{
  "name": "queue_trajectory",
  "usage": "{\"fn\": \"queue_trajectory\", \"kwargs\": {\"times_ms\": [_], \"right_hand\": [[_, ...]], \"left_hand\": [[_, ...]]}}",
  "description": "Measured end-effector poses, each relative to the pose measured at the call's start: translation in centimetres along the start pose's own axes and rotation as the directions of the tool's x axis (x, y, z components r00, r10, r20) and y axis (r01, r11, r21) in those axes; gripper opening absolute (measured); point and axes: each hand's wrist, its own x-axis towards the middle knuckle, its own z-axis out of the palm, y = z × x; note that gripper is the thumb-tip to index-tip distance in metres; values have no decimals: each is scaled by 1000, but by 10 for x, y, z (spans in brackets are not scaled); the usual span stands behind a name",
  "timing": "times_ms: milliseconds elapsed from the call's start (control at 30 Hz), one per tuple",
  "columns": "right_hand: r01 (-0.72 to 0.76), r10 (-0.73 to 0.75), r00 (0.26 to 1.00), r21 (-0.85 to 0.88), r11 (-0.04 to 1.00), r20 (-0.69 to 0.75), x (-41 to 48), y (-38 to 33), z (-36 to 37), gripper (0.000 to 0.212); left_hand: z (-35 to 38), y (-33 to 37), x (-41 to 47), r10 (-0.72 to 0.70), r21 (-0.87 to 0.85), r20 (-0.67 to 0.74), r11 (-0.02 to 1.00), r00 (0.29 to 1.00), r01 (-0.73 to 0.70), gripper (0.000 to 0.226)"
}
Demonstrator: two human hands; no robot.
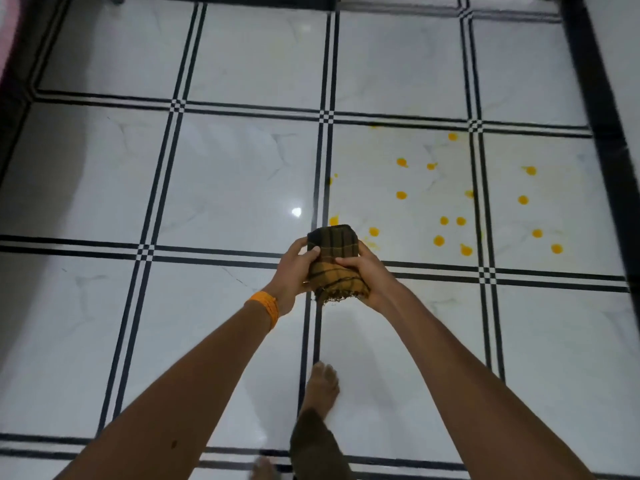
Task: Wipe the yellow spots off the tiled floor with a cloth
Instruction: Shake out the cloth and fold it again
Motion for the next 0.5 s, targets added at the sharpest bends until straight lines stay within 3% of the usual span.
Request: {"fn": "queue_trajectory", "kwargs": {"times_ms": [300,400,500], "right_hand": [[-22,15,992,-49,999,-128,200,89,11,50],[34,-47,988,-90,995,-145,262,102,13,55],[182,-179,969,-3,983,-171,305,99,8,53]], "left_hand": [[-64,-90,197,-79,115,76,991,994,70,42],[-81,-106,255,-22,144,138,990,990,2,46],[-92,-104,300,74,97,226,990,971,-98,48]]}}
